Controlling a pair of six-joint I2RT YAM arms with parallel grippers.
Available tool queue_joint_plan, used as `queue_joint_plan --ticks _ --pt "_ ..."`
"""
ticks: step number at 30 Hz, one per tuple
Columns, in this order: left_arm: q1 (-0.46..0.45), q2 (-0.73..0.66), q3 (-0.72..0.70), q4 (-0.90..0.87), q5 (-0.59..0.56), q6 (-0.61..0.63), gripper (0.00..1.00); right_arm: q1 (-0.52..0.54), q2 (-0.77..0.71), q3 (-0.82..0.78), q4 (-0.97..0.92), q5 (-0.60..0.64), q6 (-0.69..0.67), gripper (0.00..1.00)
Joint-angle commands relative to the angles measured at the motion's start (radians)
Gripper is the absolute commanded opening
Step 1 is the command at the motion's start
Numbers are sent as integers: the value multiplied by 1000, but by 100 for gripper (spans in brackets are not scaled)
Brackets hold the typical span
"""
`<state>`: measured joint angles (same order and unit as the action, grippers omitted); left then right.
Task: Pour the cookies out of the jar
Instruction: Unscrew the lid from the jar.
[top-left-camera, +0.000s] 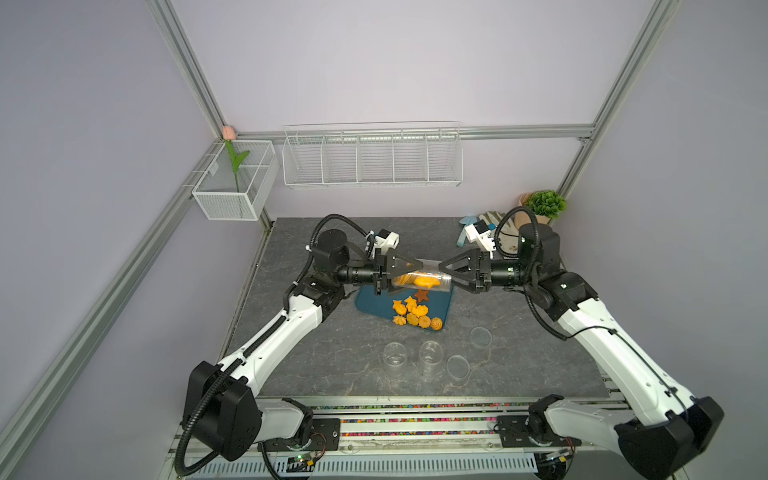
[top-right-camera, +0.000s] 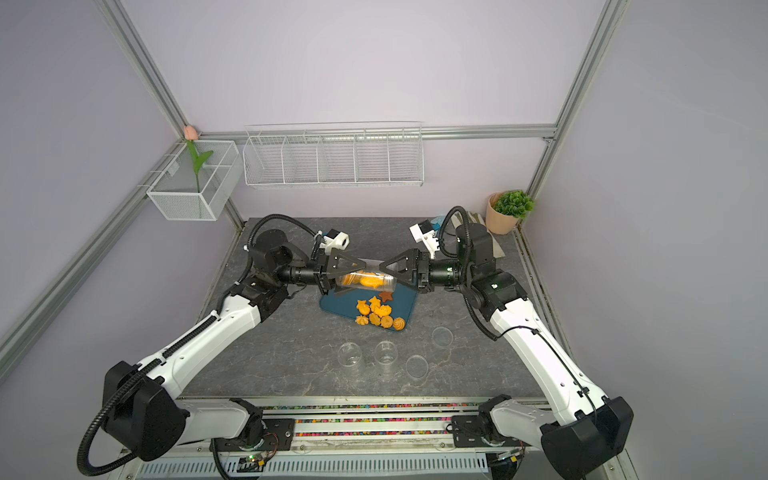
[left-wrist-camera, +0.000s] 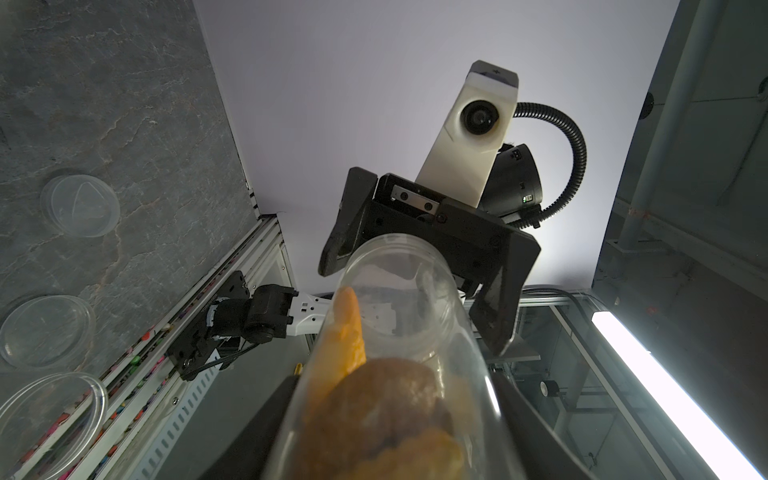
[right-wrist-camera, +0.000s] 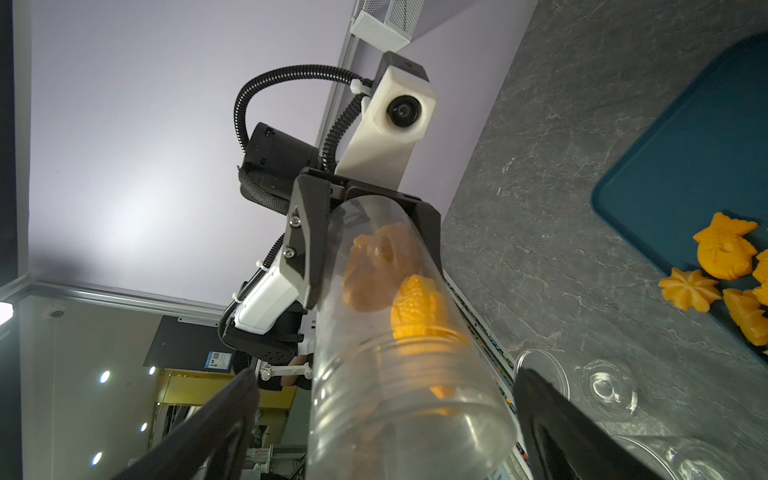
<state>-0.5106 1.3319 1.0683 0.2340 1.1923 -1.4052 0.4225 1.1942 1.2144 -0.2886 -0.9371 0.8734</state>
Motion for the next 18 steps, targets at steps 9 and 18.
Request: queue_joint_plan --ticks 9,18 --pt "4 10 19 30 4 -9 59 16 -77 -84 24 -77 70 90" --pt "4 15 24 30 1 -9 59 6 -71 -69 28 -78 52 73"
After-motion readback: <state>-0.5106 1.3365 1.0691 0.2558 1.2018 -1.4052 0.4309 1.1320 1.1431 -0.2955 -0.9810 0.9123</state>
